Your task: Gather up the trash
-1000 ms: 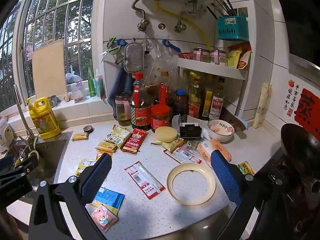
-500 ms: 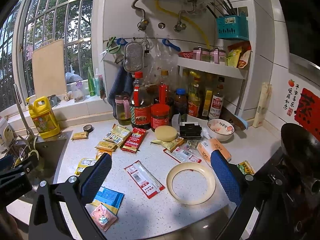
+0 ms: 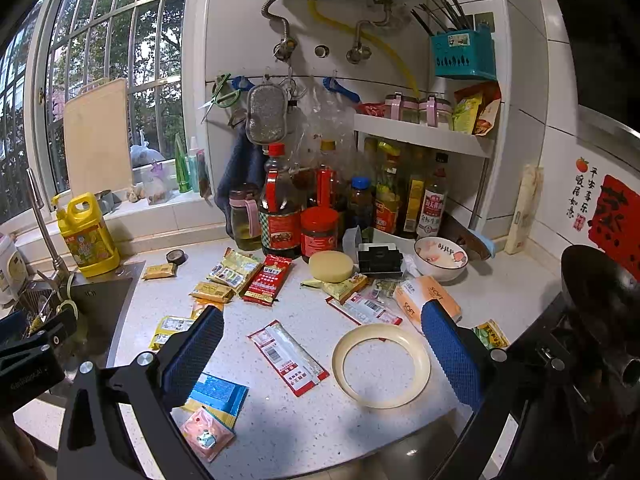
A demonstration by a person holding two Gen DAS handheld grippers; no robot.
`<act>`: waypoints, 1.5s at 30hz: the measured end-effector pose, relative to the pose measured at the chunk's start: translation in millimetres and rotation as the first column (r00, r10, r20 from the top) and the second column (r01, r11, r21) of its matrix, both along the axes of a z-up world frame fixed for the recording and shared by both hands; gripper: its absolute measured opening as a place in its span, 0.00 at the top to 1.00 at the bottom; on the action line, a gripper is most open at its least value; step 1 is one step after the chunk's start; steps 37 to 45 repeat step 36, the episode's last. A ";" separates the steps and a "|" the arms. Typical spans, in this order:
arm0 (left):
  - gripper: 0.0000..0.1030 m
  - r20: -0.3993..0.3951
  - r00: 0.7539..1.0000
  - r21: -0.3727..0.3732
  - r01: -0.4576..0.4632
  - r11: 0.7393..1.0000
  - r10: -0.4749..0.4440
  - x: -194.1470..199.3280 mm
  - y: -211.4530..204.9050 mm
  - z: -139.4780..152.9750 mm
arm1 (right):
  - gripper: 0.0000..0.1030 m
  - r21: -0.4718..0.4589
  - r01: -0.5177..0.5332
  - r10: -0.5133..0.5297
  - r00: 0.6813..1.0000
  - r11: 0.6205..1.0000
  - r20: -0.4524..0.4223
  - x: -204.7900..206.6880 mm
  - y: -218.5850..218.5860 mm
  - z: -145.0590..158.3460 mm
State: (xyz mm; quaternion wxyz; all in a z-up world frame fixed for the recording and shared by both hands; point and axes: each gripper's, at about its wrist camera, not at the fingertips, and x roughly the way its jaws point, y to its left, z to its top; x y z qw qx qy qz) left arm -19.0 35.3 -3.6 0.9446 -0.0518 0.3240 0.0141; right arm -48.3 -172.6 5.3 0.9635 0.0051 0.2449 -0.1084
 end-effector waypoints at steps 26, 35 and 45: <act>0.12 0.030 0.999 0.014 0.020 1.000 -0.021 -3.6 -7.3 4.7 | 0.05 -0.004 0.001 -0.001 1.000 1.000 -0.002 0.3 -1.9 2.2; 0.12 0.023 1.000 0.002 0.008 1.000 -0.008 -2.2 -4.4 5.3 | 0.05 0.001 0.001 -0.001 1.000 1.000 0.000 0.4 -2.9 3.2; 0.12 0.022 1.000 0.002 0.009 1.000 -0.009 -2.2 -4.4 5.2 | 0.05 0.002 0.001 -0.001 1.000 1.000 0.000 0.2 -2.9 3.4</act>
